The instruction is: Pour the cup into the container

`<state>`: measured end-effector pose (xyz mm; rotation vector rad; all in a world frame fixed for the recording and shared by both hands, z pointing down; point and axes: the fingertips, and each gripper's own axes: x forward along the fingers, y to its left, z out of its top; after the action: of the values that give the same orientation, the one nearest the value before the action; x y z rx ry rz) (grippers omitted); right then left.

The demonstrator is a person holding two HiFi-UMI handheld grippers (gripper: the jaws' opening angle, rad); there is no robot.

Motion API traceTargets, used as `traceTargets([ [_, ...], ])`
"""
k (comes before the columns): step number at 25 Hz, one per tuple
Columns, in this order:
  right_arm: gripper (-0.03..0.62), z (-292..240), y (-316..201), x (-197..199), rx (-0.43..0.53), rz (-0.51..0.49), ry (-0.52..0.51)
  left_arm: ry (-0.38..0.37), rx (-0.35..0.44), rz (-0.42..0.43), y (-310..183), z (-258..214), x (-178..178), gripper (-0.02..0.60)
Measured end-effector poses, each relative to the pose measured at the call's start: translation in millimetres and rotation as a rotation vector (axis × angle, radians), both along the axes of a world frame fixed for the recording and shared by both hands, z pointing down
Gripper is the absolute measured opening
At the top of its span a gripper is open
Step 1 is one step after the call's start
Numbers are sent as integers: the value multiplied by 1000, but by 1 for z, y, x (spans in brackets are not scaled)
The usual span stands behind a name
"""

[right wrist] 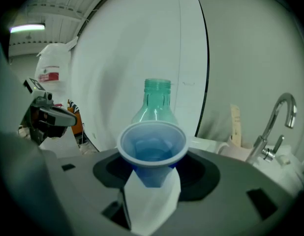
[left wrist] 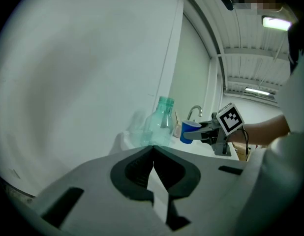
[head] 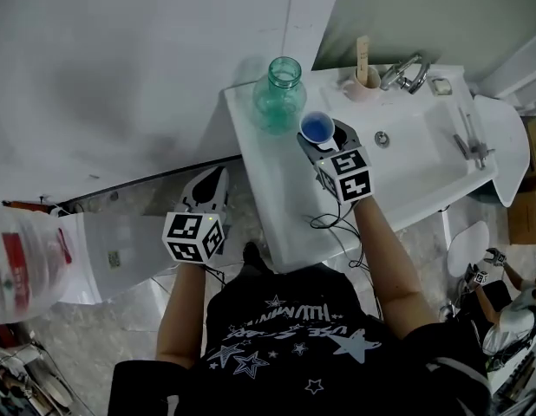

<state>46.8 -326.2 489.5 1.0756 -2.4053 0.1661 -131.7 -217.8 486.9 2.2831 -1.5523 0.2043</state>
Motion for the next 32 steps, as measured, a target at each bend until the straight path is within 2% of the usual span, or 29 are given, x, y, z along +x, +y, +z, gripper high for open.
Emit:
traceTargets([
  [6, 259, 41, 7, -14, -48, 42, -43, 8, -19, 39, -7, 10, 0, 12],
  [15, 259, 82, 10, -36, -70, 51, -39, 30, -61, 92, -10, 34, -6, 12],
  [28, 272, 97, 13, -44, -72, 81, -24, 56, -101, 179, -5, 60, -12, 12],
  [32, 305, 94, 16, -46, -89, 102, -11, 70, -109, 200, -3, 64, -11, 12],
])
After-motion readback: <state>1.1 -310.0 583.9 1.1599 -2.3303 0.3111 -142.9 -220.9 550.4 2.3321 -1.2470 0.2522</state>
